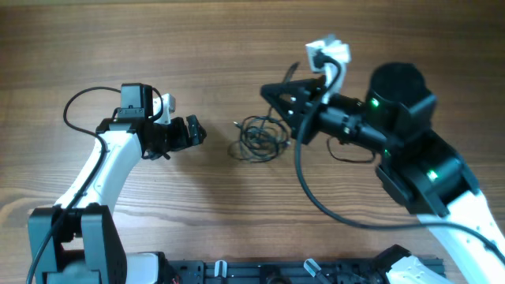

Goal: Untangle cables
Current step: 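Lift the grasped cable with the right gripper and pull it far right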

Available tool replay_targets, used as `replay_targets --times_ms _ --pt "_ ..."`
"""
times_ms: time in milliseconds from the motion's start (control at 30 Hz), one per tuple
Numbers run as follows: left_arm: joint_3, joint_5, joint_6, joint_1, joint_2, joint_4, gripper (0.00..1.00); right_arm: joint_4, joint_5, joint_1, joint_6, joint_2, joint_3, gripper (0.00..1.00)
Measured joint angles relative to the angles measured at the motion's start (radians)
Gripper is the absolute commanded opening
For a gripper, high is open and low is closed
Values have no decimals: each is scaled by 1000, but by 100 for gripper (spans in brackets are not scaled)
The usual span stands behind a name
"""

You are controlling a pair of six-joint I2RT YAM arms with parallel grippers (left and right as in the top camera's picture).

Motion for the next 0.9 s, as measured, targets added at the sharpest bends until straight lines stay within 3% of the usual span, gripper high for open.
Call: replay_targets --times_ms 267,400,567,733,800,900 --pt "0 3 0 0 0 0 100 -117 128 0 -19 35 0 4" --pt "0 79 14 0 0 5 100 -109 129 0 -22 55 0 4" --pt "0 349 98 0 0 26 100 -29 92 -1 -22 53 0 4" --pt "0 688 254 -1 0 26 100 100 -19 -11 -13 47 0 4" --pt "0 780 326 -9 0 26 95 169 -79 -21 5 46 0 4" --pt "0 849 406 -37 0 25 77 265 -161 -40 45 44 0 4"
